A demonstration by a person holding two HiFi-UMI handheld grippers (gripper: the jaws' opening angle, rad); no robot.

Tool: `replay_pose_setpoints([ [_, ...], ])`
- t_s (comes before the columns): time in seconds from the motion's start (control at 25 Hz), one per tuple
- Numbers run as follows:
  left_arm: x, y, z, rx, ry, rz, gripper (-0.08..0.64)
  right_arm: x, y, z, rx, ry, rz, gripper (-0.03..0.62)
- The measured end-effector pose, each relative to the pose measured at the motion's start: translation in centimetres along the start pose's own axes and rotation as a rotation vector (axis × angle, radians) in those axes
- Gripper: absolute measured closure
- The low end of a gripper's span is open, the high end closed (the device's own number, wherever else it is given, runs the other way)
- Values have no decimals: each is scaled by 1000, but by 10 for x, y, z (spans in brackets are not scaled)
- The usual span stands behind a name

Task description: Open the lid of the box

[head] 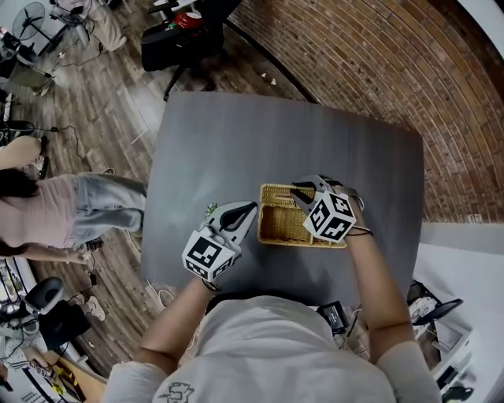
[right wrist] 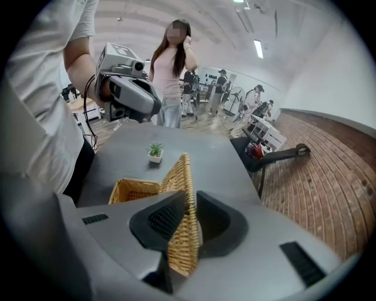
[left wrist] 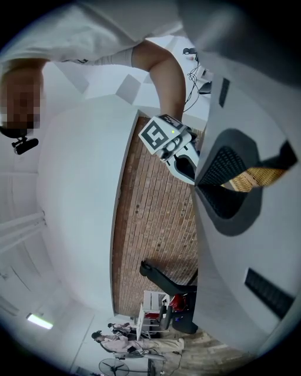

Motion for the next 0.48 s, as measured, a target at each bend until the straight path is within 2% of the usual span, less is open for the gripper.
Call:
replay_pose_setpoints([
  [0.48, -20, -2, 17, -6, 3, -9, 549, 36, 7, 33, 5, -57, 7, 523],
])
Point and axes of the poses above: the fingertips, and each gripper's own axes: z forward along the fingers, x to its right, y out of its underside, the point moved 7 cm from there along -z, backward along the fingers, and after that the axes turned 14 degrees about -x, right-handed, at the moved point
